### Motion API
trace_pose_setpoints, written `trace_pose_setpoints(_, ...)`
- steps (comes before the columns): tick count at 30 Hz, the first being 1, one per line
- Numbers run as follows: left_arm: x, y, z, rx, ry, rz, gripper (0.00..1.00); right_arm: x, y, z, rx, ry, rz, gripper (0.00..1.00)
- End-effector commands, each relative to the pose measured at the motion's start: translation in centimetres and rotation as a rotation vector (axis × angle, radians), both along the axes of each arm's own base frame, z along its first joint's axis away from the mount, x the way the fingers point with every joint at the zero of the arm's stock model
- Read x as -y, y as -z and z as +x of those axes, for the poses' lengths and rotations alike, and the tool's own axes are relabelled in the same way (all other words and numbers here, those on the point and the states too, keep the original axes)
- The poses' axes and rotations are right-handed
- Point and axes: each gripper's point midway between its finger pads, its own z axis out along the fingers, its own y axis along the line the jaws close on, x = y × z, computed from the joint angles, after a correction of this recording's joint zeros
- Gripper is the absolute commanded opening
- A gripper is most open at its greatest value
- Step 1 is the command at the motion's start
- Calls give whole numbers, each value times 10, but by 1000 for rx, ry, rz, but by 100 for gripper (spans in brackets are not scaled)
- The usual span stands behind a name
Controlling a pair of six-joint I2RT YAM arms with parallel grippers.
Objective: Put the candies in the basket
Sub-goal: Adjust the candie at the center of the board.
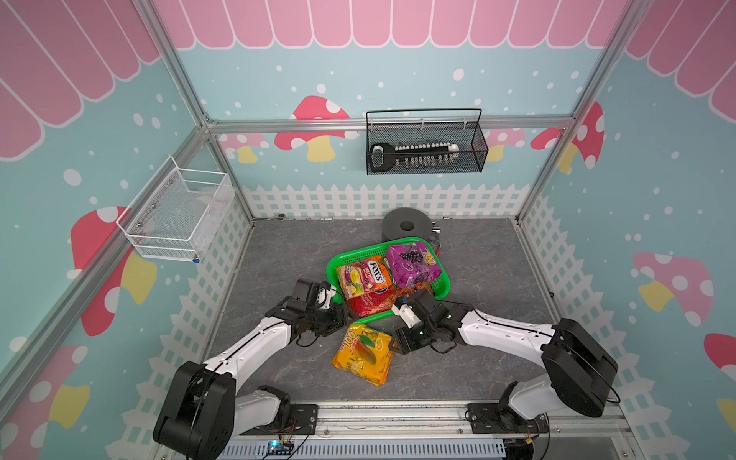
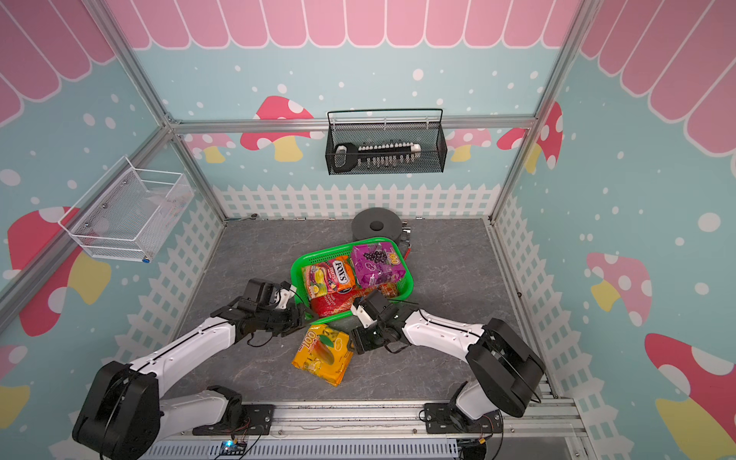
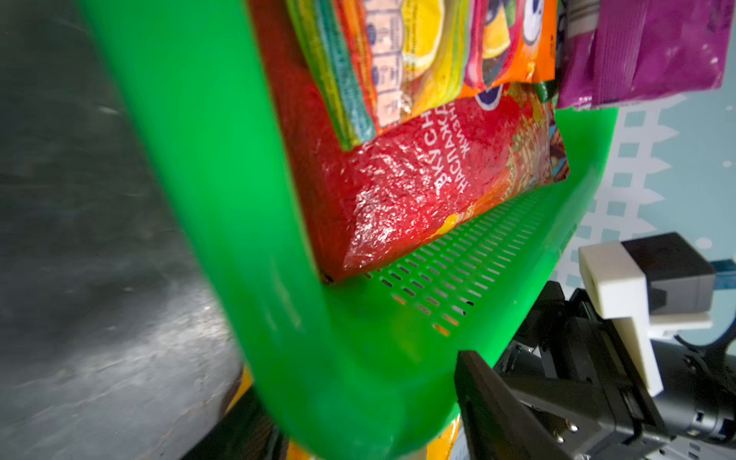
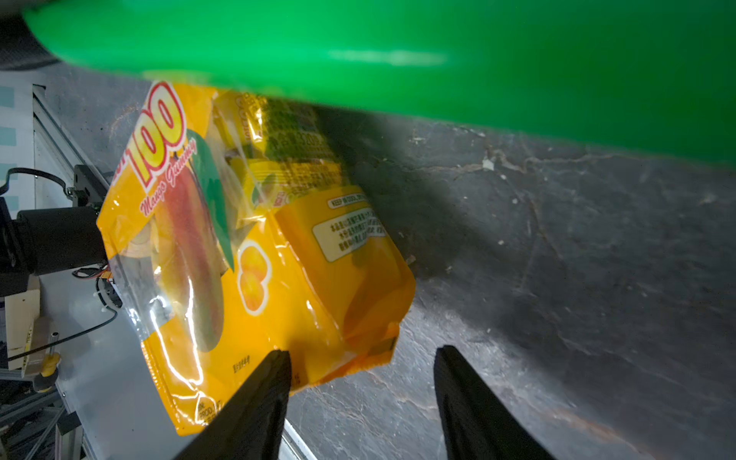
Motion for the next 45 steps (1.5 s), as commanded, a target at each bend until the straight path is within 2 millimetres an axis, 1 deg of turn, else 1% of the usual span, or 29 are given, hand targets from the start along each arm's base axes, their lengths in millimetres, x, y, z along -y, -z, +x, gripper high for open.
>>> trace_pose_setpoints(1,10,28,-50,-185,109,28,65,14,3,-4,-45,78,-55,62)
trace_pose_setpoints(2,13,29,-54,-192,126,25,66,12,1,-5,-57,82,-49,63)
trace_pose_setpoints(4,21,30,-64,-211,169,18,65,8,-3,-8,-86,78,-31,67)
trace_pose_setpoints(6,24,32,-70,-231,189,13,65,10,-5,-9,-102,97,-43,68)
trace_pose_setpoints(9,24,30,-69,-215,183,19,65,11,-11,-11,-113,113,-28,68)
trace_pose_setpoints(12,23,21,-57,-160,161,35,65,8,-15,-24,-167,117,1,65)
trace_pose_setpoints(15,21,20,-44,-137,128,69,65,12,-11,-48,-246,146,-7,61)
trace_pose_setpoints(17,21,21,-36,-126,114,85,64,18,-8,-56,-281,176,-12,58)
trace_pose_setpoints(21,20,20,-18,-93,85,122,59,26,-1,-61,-299,216,-30,57)
trace_pose_setpoints(25,21,14,0,-58,64,138,56,25,7,-62,-317,203,-58,56)
trace_pose_setpoints(27,17,13,8,-45,39,152,53,24,9,-60,-310,198,-66,54)
trace_pose_setpoints(29,10,13,16,-38,5,163,49,24,8,-55,-282,192,-77,48)
trace_pose_setpoints(30,7,13,18,-32,-7,171,48,25,8,-51,-264,191,-92,42)
trace_pose_setpoints(31,-4,14,26,-31,-50,178,46,26,7,-47,-244,191,-106,37)
trace_pose_setpoints(34,-24,13,40,-1,-120,218,46,30,4,-36,-181,184,-160,21)
trace_pose_setpoints(35,-30,12,45,10,-138,228,46,31,3,-32,-160,181,-177,14)
trace_pose_setpoints(37,-36,10,55,31,-159,241,46,32,1,-25,-125,167,-196,6)
trace_pose_setpoints(38,-39,10,59,39,-171,254,46,33,1,-22,-111,161,-210,4)
trace_pose_setpoints(41,-46,7,69,63,-195,273,47,41,-2,-9,-61,148,-265,2)
trace_pose_setpoints(45,-53,6,75,74,-224,268,51,55,-12,22,61,149,-328,3)
